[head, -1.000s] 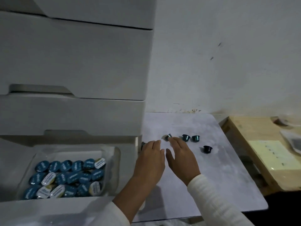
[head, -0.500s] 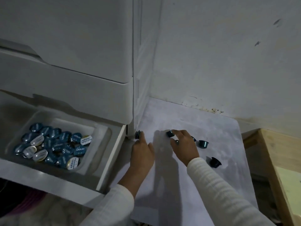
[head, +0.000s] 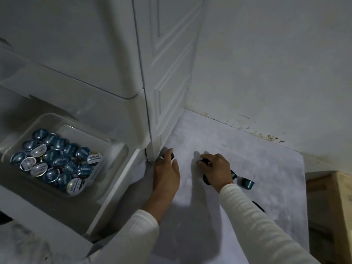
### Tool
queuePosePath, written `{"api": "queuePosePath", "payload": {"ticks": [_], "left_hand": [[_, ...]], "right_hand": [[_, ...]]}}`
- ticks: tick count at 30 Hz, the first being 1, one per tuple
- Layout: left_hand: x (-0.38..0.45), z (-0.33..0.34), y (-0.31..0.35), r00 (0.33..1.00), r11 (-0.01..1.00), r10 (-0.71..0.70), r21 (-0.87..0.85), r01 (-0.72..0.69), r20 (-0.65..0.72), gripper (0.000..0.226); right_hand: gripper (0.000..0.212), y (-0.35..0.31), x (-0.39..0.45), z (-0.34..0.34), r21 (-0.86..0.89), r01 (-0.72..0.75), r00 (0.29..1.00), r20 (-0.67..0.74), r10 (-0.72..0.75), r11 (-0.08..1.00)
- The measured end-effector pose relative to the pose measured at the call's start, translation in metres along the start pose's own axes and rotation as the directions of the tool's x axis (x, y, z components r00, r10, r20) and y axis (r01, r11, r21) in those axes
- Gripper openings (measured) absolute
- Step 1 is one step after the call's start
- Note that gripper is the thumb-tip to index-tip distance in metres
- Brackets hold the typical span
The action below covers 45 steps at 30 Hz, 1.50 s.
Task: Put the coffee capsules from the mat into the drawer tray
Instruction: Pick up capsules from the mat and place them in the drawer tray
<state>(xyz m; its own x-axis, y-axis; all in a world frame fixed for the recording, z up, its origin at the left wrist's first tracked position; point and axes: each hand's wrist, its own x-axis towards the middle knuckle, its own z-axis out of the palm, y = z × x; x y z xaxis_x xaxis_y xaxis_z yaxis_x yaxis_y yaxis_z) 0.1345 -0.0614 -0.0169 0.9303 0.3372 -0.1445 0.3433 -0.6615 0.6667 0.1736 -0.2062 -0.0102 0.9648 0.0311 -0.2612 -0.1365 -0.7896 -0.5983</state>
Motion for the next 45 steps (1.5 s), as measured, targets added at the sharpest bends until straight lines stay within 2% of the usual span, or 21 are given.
{"api": "queuePosePath", "payload": {"ticks": [6, 9, 14, 18, 25, 30, 33, 35, 38, 45], "left_hand": [[0.005, 0.006, 0.003, 0.989, 0.990, 0.138, 0.026, -0.137, -0.052, 0.016], [0.004, 0.007, 0.005, 0.983, 0.984, 0.172, 0.064, -0.168, -0.066, 0.020], [0.006, 0.009, 0.004, 0.992, 0.995, 0.096, -0.024, -0.098, -0.077, 0.019], [0.010, 0.010, 0.001, 0.996, 0.999, 0.017, -0.032, -0.020, -0.092, 0.037], [0.016, 0.003, 0.002, 0.992, 0.995, -0.017, -0.102, 0.004, -0.126, 0.049], [0.018, 0.007, 0.002, 0.993, 0.980, -0.057, -0.194, 0.036, -0.101, 0.034], [0.019, 0.009, 0.006, 0.995, 0.955, -0.028, -0.296, -0.002, -0.100, 0.020], [0.022, 0.011, 0.008, 0.989, 0.965, 0.068, -0.242, -0.099, -0.134, 0.026], [0.029, 0.012, 0.011, 0.976, 0.974, 0.160, -0.138, -0.180, -0.144, 0.022], [0.032, 0.013, 0.017, 0.987, 0.971, 0.108, -0.203, -0.130, -0.115, 0.021]], "right_hand": [[0.021, -0.001, -0.005, -0.003, 0.062, 0.031, 0.999, -0.042, -0.029, 0.998], [0.023, -0.003, -0.008, -0.003, 0.128, -0.008, 0.998, -0.054, 0.015, 0.992], [0.019, -0.002, -0.010, -0.004, 0.219, -0.048, 0.995, -0.070, 0.065, 0.975], [0.012, 0.000, -0.008, -0.001, 0.251, -0.066, 0.989, -0.111, 0.097, 0.966], [0.012, 0.000, -0.007, 0.000, 0.337, -0.103, 0.982, -0.115, 0.150, 0.936], [0.011, 0.000, -0.005, 0.000, 0.384, -0.139, 0.976, -0.101, 0.191, 0.913], [0.012, 0.000, -0.003, 0.000, 0.400, -0.148, 0.973, -0.102, 0.205, 0.904], [0.012, 0.000, -0.002, 0.000, 0.413, -0.150, 0.972, -0.105, 0.210, 0.899], [0.013, 0.000, -0.001, -0.001, 0.422, -0.154, 0.970, -0.108, 0.218, 0.893], [0.017, 0.000, 0.002, -0.003, 0.449, -0.169, 0.964, -0.108, 0.242, 0.877]]}}
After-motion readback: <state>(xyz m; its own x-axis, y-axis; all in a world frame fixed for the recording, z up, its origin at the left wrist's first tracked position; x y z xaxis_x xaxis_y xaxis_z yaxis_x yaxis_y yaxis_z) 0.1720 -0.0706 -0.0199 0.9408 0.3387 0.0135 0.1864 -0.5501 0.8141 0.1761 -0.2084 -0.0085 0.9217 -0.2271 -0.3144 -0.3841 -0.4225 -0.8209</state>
